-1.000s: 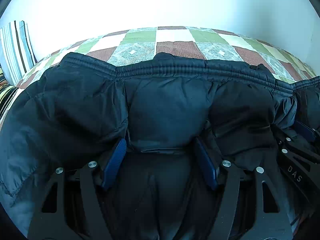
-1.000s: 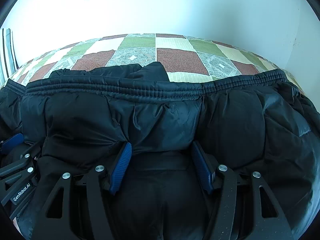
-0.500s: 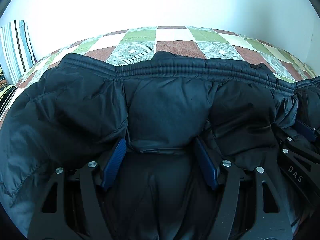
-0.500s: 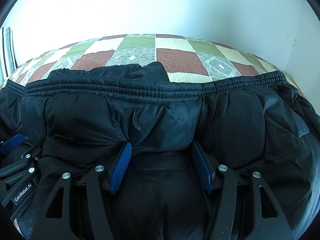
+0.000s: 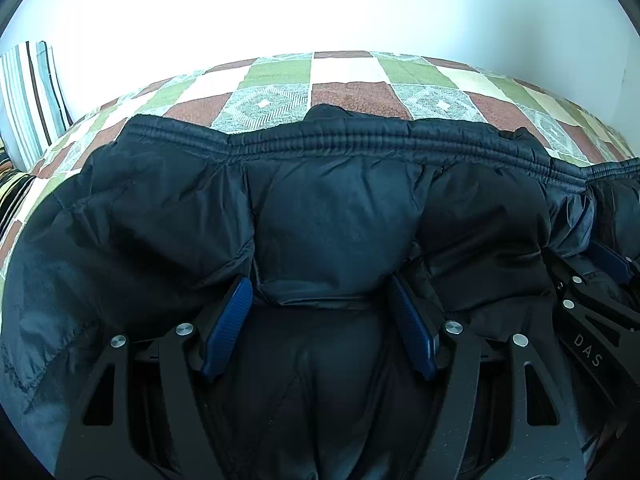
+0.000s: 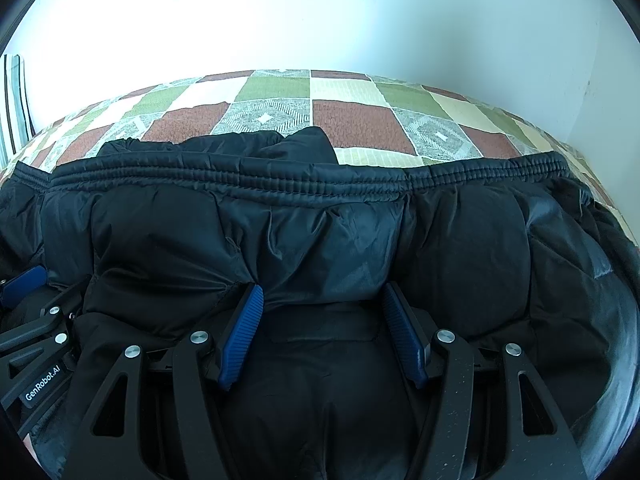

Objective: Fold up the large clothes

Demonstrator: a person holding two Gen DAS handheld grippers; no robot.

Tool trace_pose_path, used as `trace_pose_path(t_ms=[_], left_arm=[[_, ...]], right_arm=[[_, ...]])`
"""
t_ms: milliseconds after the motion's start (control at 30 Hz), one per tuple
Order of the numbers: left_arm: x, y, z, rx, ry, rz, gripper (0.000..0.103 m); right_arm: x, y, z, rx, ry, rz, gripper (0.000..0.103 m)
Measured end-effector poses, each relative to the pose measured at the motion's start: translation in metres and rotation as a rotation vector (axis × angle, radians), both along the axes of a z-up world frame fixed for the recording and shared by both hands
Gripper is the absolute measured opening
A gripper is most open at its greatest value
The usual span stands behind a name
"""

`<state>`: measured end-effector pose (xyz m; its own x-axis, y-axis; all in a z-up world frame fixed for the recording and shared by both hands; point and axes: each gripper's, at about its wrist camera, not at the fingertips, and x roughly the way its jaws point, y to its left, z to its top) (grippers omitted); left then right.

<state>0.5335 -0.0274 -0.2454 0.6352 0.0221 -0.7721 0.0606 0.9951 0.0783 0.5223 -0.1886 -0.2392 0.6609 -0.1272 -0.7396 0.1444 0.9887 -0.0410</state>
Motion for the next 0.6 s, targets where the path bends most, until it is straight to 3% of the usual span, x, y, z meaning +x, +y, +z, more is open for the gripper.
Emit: trace_pose_path(t_ms=[267, 500, 600], left_arm=[[-0.008, 0.013, 0.016, -0.064, 0.038, -0.041, 0.078], [-0.038, 0.042, 0.045, -0.098, 0.005, -0.039, 0.081], [-0.052, 0.061, 0.060, -0.073, -0.033, -0.033, 0.084]], right_arm=[[-0.002, -0.002, 0.011, 0.000, 0.008, 0.002, 0.064], [-0.025, -0.004, 0.035, 0.016, -0.020, 0.024, 0.070], [-0.044, -0.008, 0.049, 0.017, -0.045, 0.038, 0.070]])
